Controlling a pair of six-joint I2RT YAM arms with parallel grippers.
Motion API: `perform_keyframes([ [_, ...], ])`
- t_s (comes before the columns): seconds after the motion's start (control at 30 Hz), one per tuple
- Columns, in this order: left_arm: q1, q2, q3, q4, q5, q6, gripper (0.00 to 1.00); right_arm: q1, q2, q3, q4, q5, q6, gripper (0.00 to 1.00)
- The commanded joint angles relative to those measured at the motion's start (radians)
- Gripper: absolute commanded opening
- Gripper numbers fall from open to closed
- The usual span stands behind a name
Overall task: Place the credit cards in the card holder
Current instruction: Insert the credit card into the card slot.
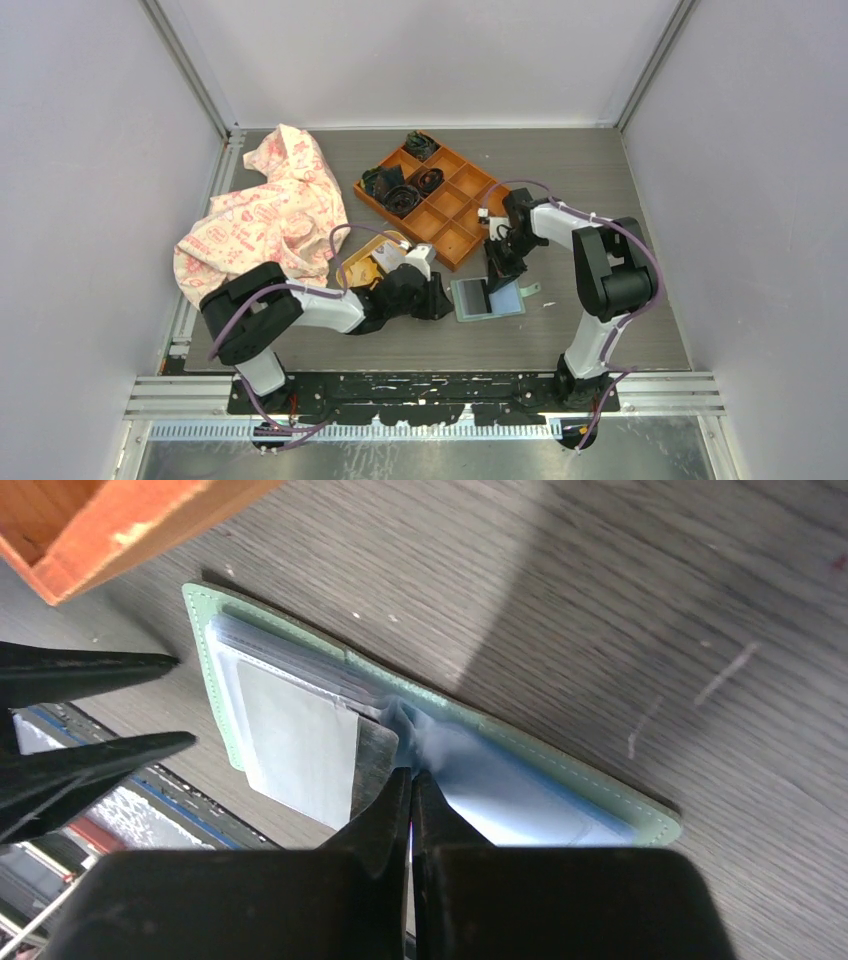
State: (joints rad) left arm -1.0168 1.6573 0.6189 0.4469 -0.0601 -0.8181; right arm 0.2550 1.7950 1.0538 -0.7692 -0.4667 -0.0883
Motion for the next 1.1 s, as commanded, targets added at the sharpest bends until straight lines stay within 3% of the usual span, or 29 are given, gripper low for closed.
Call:
perform_keyframes([
  [0.0,0.0,0.067,0.063,-0.039,0.055,0.034,0.35,0.026,0.027,0.043,-0.007,-0.071,-0.004,0.04],
  [0.27,0.0,0.124,0.091,-0.03,0.126,0.024,0.34,0.044,0.036,0.058,-0.029,-0.213,-0.02,0.04],
  [0.5,0.0,0.084,0.068,-0.035,0.109,0.022,0.35,0.075,0.036,0.082,-0.063,-0.177,-0.048,0.05],
  [0.7,-0.001,-0.106,-0.03,-0.063,0.032,0.056,0.4,0.032,-0.135,0.104,-0.082,-0.023,-0.107,0.06],
  [0.97,0.002,-0.441,-0.088,-0.191,-0.008,0.291,0.45,-0.028,-0.463,0.093,-0.004,0.004,-0.166,0.07],
  [1.03,0.006,-0.528,-0.091,-0.248,-0.043,0.335,0.46,-0.029,-0.544,0.097,0.044,0.028,-0.189,0.11],
  [1.07,0.007,-0.572,-0.094,-0.279,-0.065,0.354,0.47,-0.029,-0.581,0.099,0.072,0.04,-0.204,0.19],
])
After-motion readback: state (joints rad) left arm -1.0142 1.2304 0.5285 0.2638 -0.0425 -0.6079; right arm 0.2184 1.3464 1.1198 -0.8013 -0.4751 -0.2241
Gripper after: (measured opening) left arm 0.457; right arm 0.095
